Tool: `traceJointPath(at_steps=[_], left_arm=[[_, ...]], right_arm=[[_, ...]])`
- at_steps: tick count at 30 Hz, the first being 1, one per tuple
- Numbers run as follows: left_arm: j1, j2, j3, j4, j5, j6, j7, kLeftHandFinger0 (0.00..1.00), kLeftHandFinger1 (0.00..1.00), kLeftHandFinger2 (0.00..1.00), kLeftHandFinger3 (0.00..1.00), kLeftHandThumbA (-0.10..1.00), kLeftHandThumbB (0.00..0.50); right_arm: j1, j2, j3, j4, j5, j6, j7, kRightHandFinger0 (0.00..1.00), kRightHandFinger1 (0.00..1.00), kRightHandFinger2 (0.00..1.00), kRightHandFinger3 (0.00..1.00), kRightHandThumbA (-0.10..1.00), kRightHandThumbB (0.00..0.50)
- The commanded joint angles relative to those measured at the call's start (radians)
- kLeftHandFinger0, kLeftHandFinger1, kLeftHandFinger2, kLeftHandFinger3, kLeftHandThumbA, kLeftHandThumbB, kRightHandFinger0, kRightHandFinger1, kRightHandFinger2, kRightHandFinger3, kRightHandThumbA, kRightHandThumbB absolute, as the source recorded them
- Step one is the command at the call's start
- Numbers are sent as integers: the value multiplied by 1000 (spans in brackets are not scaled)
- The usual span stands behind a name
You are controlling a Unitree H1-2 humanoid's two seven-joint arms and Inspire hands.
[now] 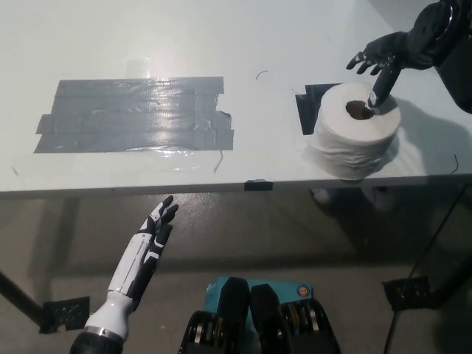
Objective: A toilet paper roll is kept on the black spot on the desk infront of the robot and the robot inserts its right thumb into the hole in the centre to grab the roll. Then it passes the roll to a person.
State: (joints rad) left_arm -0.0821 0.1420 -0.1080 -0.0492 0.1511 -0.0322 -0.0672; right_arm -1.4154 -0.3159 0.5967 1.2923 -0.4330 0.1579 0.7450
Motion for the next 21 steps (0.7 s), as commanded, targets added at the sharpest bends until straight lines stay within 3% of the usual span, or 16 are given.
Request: traceJointPath(at_steps=[1, 8, 13, 16, 18, 21], left_arm=[[-22, 3, -1, -37, 8, -10, -8, 1000, 1000, 1000, 1000, 1000, 78], [-26, 7, -2, -33, 8, -24, -9, 1000, 1000, 1000, 1000, 1000, 74], [-25, 6, -2, -36, 10, -14, -10, 1000, 1000, 1000, 1000, 1000, 81], [-25, 6, -3, -39, 11, -12, -10, 1000, 1000, 1000, 1000, 1000, 82], [-27, 7, -3, -39, 14, -11, -10, 1000, 1000, 1000, 1000, 1000, 79], [-30, 7, -2, -40, 10, -6, -12, 1000, 1000, 1000, 1000, 1000, 76]], right_arm=[[-35, 0, -17, -13, -13, -22, -34, 1000, 1000, 1000, 1000, 833, 481], [-23, 11, -7, 3, -38, -7, -74, 1000, 1000, 1000, 1000, 830, 500], [-20, 19, -10, 18, -44, -12, -84, 1000, 1000, 1000, 1000, 804, 457], [-19, 25, -17, 29, -40, 0, -86, 1000, 1000, 1000, 1000, 776, 462], [-17, 28, 5, 32, -63, -11, -89, 1000, 1000, 1000, 1000, 844, 472], [-14, 31, -6, 43, -55, -11, -86, 1000, 1000, 1000, 1000, 814, 448]])
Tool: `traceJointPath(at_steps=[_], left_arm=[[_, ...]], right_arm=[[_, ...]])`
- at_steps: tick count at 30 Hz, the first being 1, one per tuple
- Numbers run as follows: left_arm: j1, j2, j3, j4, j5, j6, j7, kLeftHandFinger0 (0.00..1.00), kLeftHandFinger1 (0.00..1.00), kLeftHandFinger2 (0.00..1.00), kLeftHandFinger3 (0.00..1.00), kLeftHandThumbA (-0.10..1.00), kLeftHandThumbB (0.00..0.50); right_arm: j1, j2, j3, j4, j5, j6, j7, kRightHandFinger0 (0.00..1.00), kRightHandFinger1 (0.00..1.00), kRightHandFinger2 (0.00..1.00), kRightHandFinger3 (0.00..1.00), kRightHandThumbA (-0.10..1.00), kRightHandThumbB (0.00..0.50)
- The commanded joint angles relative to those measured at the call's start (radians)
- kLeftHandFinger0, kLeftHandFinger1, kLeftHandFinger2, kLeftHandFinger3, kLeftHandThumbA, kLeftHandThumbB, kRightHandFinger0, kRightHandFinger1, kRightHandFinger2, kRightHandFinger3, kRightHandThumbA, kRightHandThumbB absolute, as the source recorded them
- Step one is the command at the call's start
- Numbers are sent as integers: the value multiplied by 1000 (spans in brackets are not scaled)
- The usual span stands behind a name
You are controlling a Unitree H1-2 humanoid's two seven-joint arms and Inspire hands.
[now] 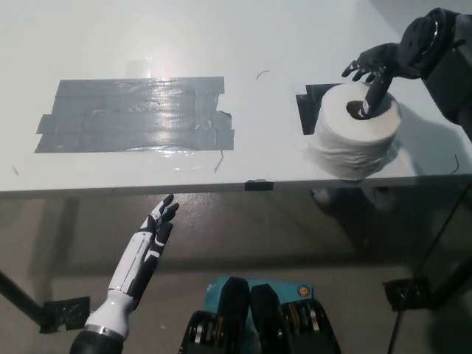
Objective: A toilet paper roll is kept on the black spot on the desk infront of the robot and the robot inserts its right thumb into the hole in the centre to grab the roll. Then it passes the roll to a person.
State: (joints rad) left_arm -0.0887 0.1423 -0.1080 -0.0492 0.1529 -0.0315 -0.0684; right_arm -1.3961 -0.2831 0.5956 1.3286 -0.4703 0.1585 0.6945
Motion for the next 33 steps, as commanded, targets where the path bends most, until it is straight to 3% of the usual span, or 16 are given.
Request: traceJointPath(at_steps=[1, 8, 17, 19, 20, 21, 22, 23, 24, 25, 26, 29, 30, 31, 32, 33], left_arm=[[-25, 7, -2, -39, 8, -9, -11, 1000, 1000, 1000, 1000, 1000, 76], [-29, 8, -1, -29, 4, -24, -11, 1000, 1000, 1000, 1000, 1000, 80], [-40, 10, -1, -32, 6, -6, -14, 1000, 1000, 1000, 1000, 1000, 91], [-40, 11, -2, -33, 7, -5, -15, 1000, 1000, 1000, 1000, 1000, 93], [-39, 11, -2, -36, 9, -1, -14, 1000, 1000, 1000, 1000, 1000, 93], [-39, 11, -2, -35, 8, -3, -15, 1000, 1000, 1000, 1000, 1000, 93], [-40, 12, -2, -34, 7, -5, -15, 1000, 1000, 1000, 1000, 1000, 92], [-41, 12, -3, -33, 8, -3, -16, 1000, 1000, 1000, 1000, 1000, 90], [-39, 10, -3, -37, 9, 0, -15, 1000, 1000, 1000, 1000, 1000, 92], [-38, 8, -3, -41, 6, 5, -16, 1000, 1000, 1000, 1000, 1000, 94], [-41, 8, -2, -41, 4, 7, -17, 1000, 1000, 1000, 1000, 1000, 95], [-47, 12, 1, -40, 4, 2, -16, 1000, 1000, 1000, 1000, 1000, 97], [-47, 11, 1, -43, 3, 8, -17, 1000, 1000, 1000, 1000, 1000, 99], [-46, 11, 2, -43, 1, 11, -17, 1000, 1000, 1000, 1000, 1000, 100], [-46, 11, 2, -44, 0, 11, -18, 1000, 1000, 1000, 1000, 1000, 100], [-46, 10, 2, -44, -2, 13, -18, 1000, 1000, 1000, 1000, 1000, 105]], right_arm=[[-33, -1, -3, 10, -21, -11, -38, 1000, 1000, 1000, 1000, 825, 454], [-27, 5, 4, 8, -40, -39, -52, 1000, 1000, 1000, 1000, 881, 453], [-12, 26, 2, 13, -51, -30, -97, 1000, 1000, 1000, 1000, 813, 461], [1, 30, -4, 8, -50, -27, -135, 1000, 1000, 1000, 1000, 760, 447], [26, 44, -34, 12, -34, 8, -247, 1000, 1000, 1000, 1000, 526, 348], [37, 49, -44, 13, -29, 14, -286, 787, 762, 817, 1000, 353, 317], [45, 52, -49, 13, -29, 13, -308, 622, 644, 803, 1000, 304, 331], [68, 53, -47, 6, -38, -9, -355, 390, 516, 626, 821, -1, 269], [79, 53, -55, 5, -35, -4, -378, 271, 429, 582, 953, -96, 213], [96, 53, -65, 2, -31, -5, -415, 198, 371, 535, 1000, -99, 173], [100, 52, -70, 1, -31, -6, -428, 134, 385, 582, 1000, -100, 169], [119, 50, -107, 18, -5, -25, -481, 356, 627, 727, 1000, -100, 158], [121, 48, -111, 19, -6, -26, -480, 473, 755, 849, 1000, -100, 161], [121, 47, -116, 20, -6, -24, -479, 531, 760, 813, 1000, -100, 159], [122, 44, -125, 18, -2, -23, -477, 474, 688, 719, 956, -100, 168], [125, 40, -134, 16, 3, -26, -474, 445, 621, 623, 775, -100, 187]])
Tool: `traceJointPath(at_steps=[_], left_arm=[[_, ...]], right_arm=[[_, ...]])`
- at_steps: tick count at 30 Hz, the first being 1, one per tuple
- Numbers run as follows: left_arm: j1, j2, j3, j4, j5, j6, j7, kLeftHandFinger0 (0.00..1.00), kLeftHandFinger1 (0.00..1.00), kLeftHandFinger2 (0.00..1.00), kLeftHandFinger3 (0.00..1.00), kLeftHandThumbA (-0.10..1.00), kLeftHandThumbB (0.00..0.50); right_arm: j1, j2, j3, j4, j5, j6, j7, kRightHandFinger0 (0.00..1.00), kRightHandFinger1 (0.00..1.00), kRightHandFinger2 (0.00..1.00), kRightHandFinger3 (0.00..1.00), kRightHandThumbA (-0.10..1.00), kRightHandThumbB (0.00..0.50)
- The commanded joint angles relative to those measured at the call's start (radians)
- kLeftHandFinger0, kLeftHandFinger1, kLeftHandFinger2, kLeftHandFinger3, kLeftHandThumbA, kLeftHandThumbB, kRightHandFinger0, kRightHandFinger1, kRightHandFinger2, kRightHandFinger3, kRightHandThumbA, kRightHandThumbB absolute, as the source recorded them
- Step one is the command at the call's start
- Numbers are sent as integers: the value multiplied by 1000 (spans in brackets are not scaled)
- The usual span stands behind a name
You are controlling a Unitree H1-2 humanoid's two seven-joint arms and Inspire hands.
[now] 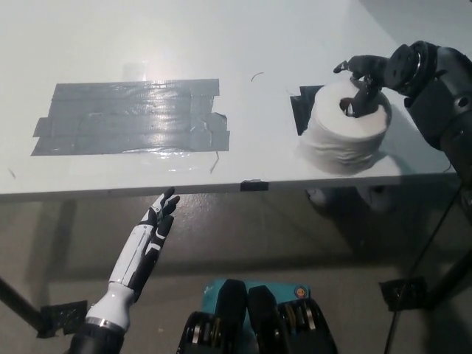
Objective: A toilet paper roll is kept on the black spot on the desk infront of the robot and the robot inserts its right thumb into the hole in the centre to grab the roll. Then it passes the roll to a person.
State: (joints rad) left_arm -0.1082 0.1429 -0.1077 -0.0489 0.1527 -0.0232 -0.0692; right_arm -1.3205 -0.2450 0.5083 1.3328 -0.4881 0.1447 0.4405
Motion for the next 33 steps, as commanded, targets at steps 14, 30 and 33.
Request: traceJointPath(at_steps=[14, 30, 33], left_arm=[[-47, 16, 9, -28, -3, -7, -20, 1000, 1000, 1000, 1000, 1000, 72], [-56, 18, 14, -23, -1, -5, -17, 1000, 1000, 1000, 1000, 1000, 72], [-55, 18, 13, -24, 1, -6, -17, 1000, 1000, 1000, 1000, 1000, 70]], right_arm=[[128, -66, -427, 23, 293, 0, -131, 355, 824, 1000, 989, -100, 255], [246, -25, -982, 38, 687, 80, 2, 0, 285, 760, 714, -100, 194], [263, -7, -1036, 35, 730, 73, 63, 0, 244, 683, 680, -100, 178]])
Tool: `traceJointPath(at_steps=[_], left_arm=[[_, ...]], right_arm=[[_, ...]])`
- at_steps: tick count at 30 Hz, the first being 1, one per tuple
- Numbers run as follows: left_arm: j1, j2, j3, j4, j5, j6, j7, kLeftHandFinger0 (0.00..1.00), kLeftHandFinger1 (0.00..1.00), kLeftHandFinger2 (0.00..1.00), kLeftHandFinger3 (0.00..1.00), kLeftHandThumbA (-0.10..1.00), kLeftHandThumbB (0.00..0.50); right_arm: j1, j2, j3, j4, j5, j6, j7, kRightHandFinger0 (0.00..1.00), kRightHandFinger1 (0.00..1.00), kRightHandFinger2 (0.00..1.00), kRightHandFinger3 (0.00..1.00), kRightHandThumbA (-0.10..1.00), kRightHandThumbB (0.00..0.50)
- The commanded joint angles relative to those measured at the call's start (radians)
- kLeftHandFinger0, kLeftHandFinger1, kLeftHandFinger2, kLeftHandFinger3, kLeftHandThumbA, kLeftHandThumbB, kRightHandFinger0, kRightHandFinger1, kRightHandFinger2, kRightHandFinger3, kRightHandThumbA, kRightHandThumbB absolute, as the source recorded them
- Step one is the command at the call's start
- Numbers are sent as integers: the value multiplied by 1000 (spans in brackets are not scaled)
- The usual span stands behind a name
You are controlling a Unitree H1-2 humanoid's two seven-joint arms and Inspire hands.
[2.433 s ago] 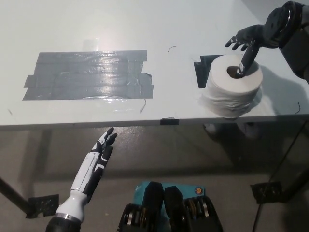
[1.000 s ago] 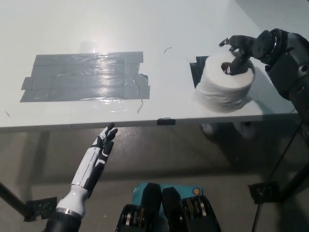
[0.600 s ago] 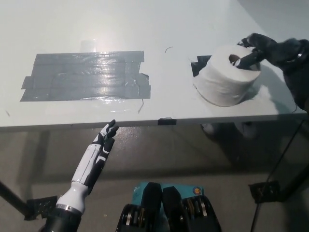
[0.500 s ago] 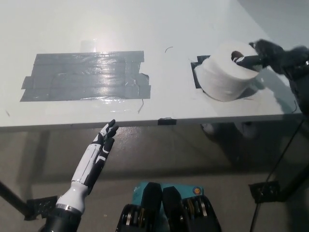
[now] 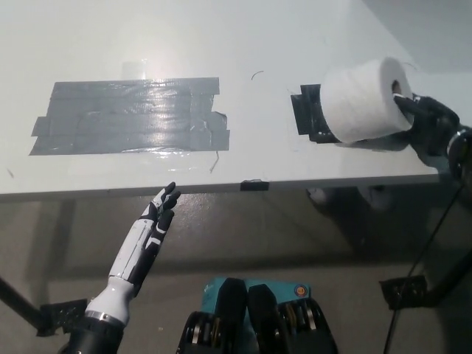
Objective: A toilet paper roll is kept on the black spot on the desk infront of the robot and the robot inserts its right thumb into the hole in the centre to grab the roll. Then it passes the roll to a person.
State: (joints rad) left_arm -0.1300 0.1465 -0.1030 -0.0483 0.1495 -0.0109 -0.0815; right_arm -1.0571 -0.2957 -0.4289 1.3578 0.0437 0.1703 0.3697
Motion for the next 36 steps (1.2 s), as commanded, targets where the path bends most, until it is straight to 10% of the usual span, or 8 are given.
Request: traceJointPath(at_steps=[1, 4, 14, 16, 17, 36], left_arm=[[-33, 15, 9, -24, 5, -20, -4, 1000, 1000, 1000, 1000, 1000, 69], [-35, 15, 9, -20, 2, -19, -6, 1000, 1000, 1000, 1000, 1000, 76], [-56, 14, 11, -18, 0, -13, -7, 1000, 1000, 1000, 1000, 1000, 81], [-72, 14, 11, -12, 0, -12, -7, 1000, 1000, 1000, 1000, 1000, 83], [-93, 14, 13, -4, -2, -11, -8, 1000, 1000, 1000, 1000, 1000, 83], [-159, 15, 10, 18, -4, -4, -14, 1000, 1000, 1000, 1000, 1000, 50]], right_arm=[[1, 53, -120, 4, 215, 64, 139, 0, 248, 689, 736, -100, 172], [-4, 74, -194, -7, 279, 131, 139, 0, 296, 660, 1000, -100, 157], [15, 163, -219, -264, 380, 258, 180, 0, 405, 768, 1000, -100, 124], [32, 185, -201, -368, 413, 300, 180, 51, 470, 804, 1000, -100, 242], [58, 211, -160, -488, 473, 300, 166, 0, 447, 824, 1000, -100, 143], [237, 194, 180, -1056, 913, 300, -99, 0, 476, 893, 985, -100, 96]])
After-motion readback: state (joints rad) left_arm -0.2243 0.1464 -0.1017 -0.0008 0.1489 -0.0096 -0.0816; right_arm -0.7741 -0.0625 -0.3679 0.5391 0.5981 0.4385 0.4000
